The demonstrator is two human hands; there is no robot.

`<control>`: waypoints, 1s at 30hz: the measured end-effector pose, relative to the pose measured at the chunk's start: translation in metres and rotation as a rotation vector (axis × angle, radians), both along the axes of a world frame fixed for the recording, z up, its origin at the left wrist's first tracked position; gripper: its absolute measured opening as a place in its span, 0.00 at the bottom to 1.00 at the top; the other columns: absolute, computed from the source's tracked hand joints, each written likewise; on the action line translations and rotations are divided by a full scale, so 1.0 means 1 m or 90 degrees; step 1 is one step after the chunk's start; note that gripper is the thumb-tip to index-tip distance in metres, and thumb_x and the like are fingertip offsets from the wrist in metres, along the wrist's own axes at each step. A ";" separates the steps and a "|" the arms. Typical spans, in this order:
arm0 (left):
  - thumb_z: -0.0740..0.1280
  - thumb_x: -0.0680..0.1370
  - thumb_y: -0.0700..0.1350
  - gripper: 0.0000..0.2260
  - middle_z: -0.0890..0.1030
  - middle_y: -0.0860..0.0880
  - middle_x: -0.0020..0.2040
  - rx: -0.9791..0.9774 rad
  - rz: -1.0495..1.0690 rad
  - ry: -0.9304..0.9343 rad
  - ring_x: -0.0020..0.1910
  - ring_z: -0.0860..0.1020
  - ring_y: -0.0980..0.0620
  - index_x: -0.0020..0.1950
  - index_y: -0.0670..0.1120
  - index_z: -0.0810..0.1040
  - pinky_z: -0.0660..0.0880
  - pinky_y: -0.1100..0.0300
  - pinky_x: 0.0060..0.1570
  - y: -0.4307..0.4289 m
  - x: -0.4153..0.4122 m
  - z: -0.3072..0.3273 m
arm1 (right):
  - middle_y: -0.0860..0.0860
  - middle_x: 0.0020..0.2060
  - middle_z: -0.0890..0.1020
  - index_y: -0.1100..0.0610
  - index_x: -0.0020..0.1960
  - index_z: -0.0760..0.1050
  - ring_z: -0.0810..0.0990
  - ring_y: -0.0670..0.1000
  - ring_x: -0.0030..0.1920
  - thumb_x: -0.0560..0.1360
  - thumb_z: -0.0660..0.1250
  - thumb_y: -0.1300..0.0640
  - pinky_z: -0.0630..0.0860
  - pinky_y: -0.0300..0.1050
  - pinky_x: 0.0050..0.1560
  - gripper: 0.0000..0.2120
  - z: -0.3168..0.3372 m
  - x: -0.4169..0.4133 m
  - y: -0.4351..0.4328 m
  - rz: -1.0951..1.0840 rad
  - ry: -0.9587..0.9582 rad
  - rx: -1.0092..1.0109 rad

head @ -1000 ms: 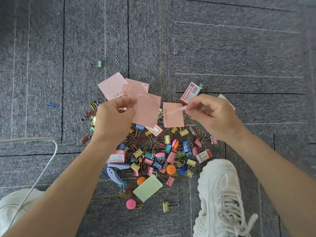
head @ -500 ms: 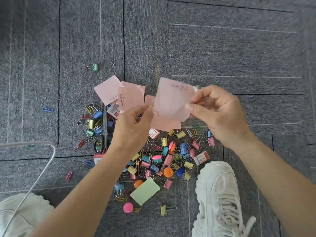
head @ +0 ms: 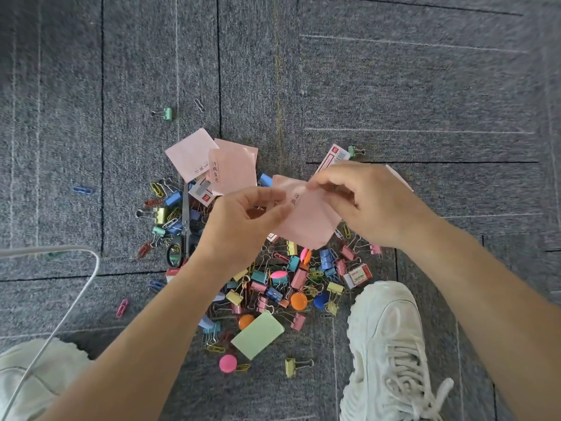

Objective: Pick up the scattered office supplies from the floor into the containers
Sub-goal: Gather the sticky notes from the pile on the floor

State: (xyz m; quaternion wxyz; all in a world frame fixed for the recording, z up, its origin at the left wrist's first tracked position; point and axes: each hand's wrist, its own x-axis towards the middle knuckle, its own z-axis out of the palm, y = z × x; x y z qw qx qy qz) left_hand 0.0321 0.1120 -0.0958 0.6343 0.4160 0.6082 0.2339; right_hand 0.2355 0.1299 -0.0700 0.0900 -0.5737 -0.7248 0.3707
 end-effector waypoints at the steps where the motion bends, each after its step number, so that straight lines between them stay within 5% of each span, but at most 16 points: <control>1: 0.74 0.73 0.46 0.08 0.85 0.50 0.47 0.004 -0.005 0.003 0.46 0.83 0.42 0.51 0.53 0.82 0.81 0.53 0.44 -0.001 0.000 -0.001 | 0.45 0.47 0.82 0.54 0.57 0.82 0.77 0.39 0.40 0.78 0.68 0.61 0.70 0.28 0.42 0.10 -0.001 -0.003 0.000 0.017 0.000 0.014; 7: 0.73 0.75 0.36 0.13 0.86 0.51 0.44 0.013 0.039 0.009 0.43 0.83 0.48 0.52 0.53 0.79 0.81 0.50 0.43 -0.001 -0.003 -0.007 | 0.47 0.48 0.82 0.53 0.58 0.81 0.79 0.45 0.40 0.77 0.70 0.58 0.72 0.31 0.41 0.10 -0.015 -0.014 0.000 -0.056 0.029 0.006; 10: 0.70 0.77 0.37 0.12 0.86 0.54 0.39 0.041 0.044 0.052 0.37 0.79 0.48 0.50 0.55 0.76 0.76 0.52 0.36 0.001 -0.013 -0.014 | 0.48 0.55 0.78 0.54 0.61 0.79 0.75 0.40 0.39 0.78 0.69 0.54 0.69 0.28 0.41 0.12 -0.037 -0.014 0.006 -0.153 0.007 -0.026; 12: 0.69 0.78 0.38 0.12 0.85 0.58 0.38 0.045 0.054 0.101 0.34 0.78 0.51 0.50 0.56 0.75 0.73 0.58 0.34 0.003 -0.021 -0.018 | 0.50 0.62 0.76 0.54 0.66 0.75 0.75 0.42 0.45 0.79 0.67 0.53 0.69 0.34 0.49 0.16 -0.054 -0.015 0.011 -0.176 -0.073 -0.111; 15: 0.70 0.78 0.38 0.13 0.85 0.57 0.38 0.026 0.089 0.140 0.39 0.81 0.47 0.50 0.57 0.74 0.77 0.53 0.41 0.006 -0.033 -0.024 | 0.51 0.67 0.71 0.53 0.71 0.70 0.74 0.50 0.62 0.78 0.67 0.52 0.70 0.47 0.64 0.22 -0.071 -0.026 0.014 -0.100 -0.158 -0.186; 17: 0.70 0.77 0.38 0.13 0.85 0.57 0.38 0.019 0.107 0.154 0.38 0.80 0.50 0.50 0.57 0.76 0.78 0.52 0.43 0.008 -0.041 -0.025 | 0.49 0.67 0.68 0.51 0.71 0.68 0.74 0.52 0.61 0.79 0.67 0.52 0.74 0.51 0.61 0.22 -0.075 -0.037 0.017 -0.067 -0.201 -0.186; 20: 0.70 0.77 0.39 0.11 0.84 0.58 0.41 0.037 0.137 0.184 0.41 0.81 0.55 0.47 0.56 0.79 0.80 0.51 0.48 0.012 -0.051 -0.023 | 0.50 0.57 0.72 0.51 0.57 0.74 0.76 0.52 0.54 0.80 0.64 0.54 0.75 0.47 0.50 0.06 -0.075 -0.042 0.022 -0.052 -0.257 -0.165; 24: 0.69 0.78 0.41 0.07 0.80 0.60 0.43 0.085 0.127 0.255 0.42 0.79 0.61 0.52 0.53 0.81 0.81 0.56 0.45 0.017 -0.057 -0.020 | 0.48 0.47 0.79 0.55 0.50 0.80 0.77 0.47 0.45 0.79 0.65 0.63 0.69 0.36 0.38 0.06 -0.069 -0.023 0.018 -0.125 -0.123 -0.189; 28: 0.68 0.80 0.41 0.09 0.80 0.60 0.44 0.118 0.061 0.281 0.35 0.77 0.64 0.57 0.51 0.81 0.73 0.70 0.32 0.011 -0.051 -0.021 | 0.43 0.29 0.79 0.57 0.45 0.80 0.72 0.39 0.27 0.76 0.70 0.65 0.68 0.34 0.29 0.04 -0.043 -0.004 0.012 -0.296 0.234 -0.369; 30: 0.66 0.80 0.41 0.09 0.80 0.59 0.42 0.150 0.013 0.263 0.28 0.74 0.64 0.59 0.48 0.81 0.68 0.72 0.26 0.006 -0.045 -0.021 | 0.46 0.29 0.79 0.59 0.44 0.79 0.72 0.41 0.25 0.75 0.70 0.67 0.67 0.33 0.27 0.05 -0.029 -0.005 0.016 -0.310 0.316 -0.393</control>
